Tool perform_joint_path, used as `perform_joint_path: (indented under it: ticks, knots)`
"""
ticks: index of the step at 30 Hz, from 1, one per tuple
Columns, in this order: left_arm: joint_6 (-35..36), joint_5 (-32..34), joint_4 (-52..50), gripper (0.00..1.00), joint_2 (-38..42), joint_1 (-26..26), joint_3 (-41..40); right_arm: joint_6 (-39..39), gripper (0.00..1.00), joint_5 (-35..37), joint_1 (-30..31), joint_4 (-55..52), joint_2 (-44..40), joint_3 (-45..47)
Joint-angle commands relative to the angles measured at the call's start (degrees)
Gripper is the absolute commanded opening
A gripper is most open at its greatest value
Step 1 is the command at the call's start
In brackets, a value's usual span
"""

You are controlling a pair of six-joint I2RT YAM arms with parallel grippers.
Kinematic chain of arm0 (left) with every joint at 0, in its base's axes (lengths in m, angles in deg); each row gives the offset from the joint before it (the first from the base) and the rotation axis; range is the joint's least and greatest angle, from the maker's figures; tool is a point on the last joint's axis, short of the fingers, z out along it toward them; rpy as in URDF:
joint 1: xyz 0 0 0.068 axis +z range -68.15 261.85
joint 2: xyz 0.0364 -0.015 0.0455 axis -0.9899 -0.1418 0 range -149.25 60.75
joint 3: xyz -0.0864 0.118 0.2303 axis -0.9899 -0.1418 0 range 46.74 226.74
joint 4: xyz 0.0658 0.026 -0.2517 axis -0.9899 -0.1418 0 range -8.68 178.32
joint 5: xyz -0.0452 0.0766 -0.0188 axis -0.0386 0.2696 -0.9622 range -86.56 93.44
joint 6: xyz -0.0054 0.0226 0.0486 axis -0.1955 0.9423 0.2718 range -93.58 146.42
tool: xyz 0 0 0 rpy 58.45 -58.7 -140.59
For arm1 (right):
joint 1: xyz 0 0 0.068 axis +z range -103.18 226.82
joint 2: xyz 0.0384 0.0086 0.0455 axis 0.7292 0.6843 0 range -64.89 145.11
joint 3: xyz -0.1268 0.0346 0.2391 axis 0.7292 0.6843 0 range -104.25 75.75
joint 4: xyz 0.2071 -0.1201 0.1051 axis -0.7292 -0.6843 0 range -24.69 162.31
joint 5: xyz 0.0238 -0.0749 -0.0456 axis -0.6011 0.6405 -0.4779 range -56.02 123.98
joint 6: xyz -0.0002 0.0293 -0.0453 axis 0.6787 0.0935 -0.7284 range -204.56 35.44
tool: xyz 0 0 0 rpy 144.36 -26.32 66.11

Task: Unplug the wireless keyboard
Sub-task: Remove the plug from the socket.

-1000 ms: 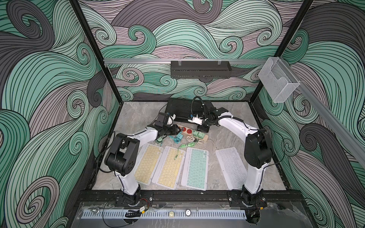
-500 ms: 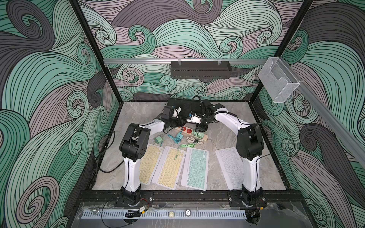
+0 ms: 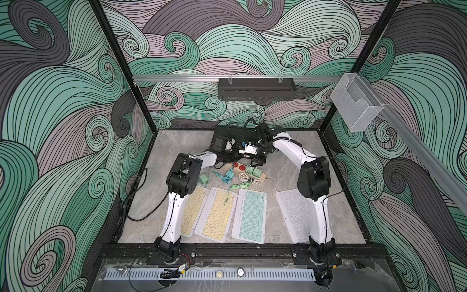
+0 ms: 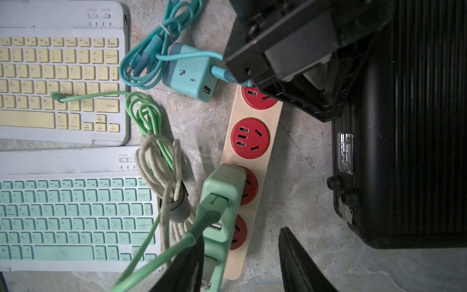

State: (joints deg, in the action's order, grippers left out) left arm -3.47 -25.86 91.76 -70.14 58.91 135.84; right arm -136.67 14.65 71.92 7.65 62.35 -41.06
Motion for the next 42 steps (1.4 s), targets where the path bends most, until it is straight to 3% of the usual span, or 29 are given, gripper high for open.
perform_joint_path:
  ticks: [1, 18, 28, 38, 42]
  knots:
    - [-0.84, -0.19, -3.26, 0.21, -3.23, 0.25, 0.4, -1.72, 0.51, -1.1, 0.89, -6.78, 2.6, -1.55]
    - [-1.26, -1.24, -2.38, 0.2, -3.46, 0.66, -0.24, 4.16, 0.52, 5.24, 2.04, -6.62, 9.64, -6.2]
    - [-1.28, -1.86, -2.83, 0.19, -4.19, 0.7, 0.8, -0.26, 0.63, -7.13, 1.03, -0.8, 3.68, 1.95]
    - [-1.41, -2.25, -2.95, 0.19, -4.52, 0.74, 1.07, -5.79, 0.65, -12.1, -0.32, -0.69, 1.99, 2.76]
    - [-1.41, -2.32, -2.97, 0.19, -4.48, 0.75, 1.1, -4.66, 0.65, -11.31, -0.42, -0.63, 3.17, 1.83]
